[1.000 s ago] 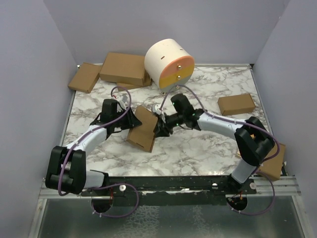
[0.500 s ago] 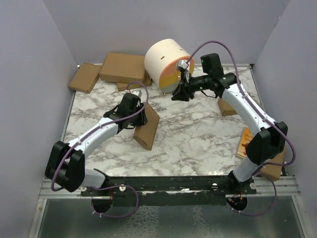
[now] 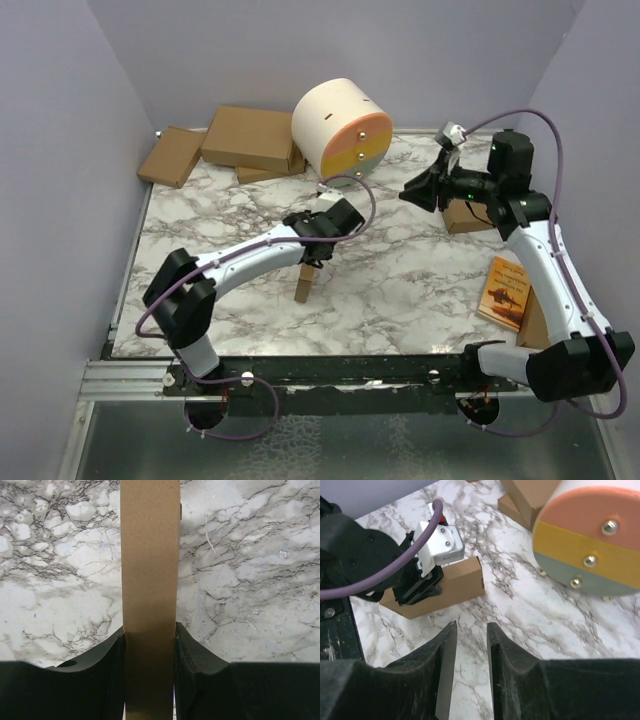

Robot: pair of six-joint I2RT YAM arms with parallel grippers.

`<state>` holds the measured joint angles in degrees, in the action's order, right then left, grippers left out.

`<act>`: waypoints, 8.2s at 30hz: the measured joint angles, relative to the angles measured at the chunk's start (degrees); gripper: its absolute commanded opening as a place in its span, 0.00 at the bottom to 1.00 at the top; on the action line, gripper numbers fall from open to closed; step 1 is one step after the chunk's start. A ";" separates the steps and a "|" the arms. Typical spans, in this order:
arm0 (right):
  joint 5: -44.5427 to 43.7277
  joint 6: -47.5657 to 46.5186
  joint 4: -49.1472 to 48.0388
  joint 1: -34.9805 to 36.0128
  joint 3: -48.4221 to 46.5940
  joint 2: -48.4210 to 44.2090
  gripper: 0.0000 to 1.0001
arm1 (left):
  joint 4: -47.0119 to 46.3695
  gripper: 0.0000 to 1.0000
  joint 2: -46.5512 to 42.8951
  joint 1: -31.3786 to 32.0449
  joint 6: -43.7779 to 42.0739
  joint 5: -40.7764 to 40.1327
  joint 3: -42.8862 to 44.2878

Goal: Fold the paper box

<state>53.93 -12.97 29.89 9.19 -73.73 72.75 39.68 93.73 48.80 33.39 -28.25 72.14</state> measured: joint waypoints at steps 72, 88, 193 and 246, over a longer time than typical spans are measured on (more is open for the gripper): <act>9.99 24.28 -42.34 -22.49 39.50 -26.71 0.40 | 17.20 0.38 13.84 -8.74 -6.43 -8.83 17.73; 9.94 23.67 -42.32 -23.21 39.50 -26.62 0.40 | 11.02 0.91 18.05 0.20 -9.07 2.21 21.79; 1.68 20.90 -0.81 -24.33 -17.97 -8.39 0.99 | -21.94 0.99 -36.63 -25.92 -12.61 36.98 8.57; 0.90 22.16 -1.22 -24.70 -17.16 -9.44 0.99 | -21.16 0.99 -38.36 -25.92 -13.18 36.98 6.80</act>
<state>54.83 9.19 28.67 -15.51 -90.89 63.31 18.52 55.37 22.87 20.21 8.73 78.94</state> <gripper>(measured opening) 0.993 0.991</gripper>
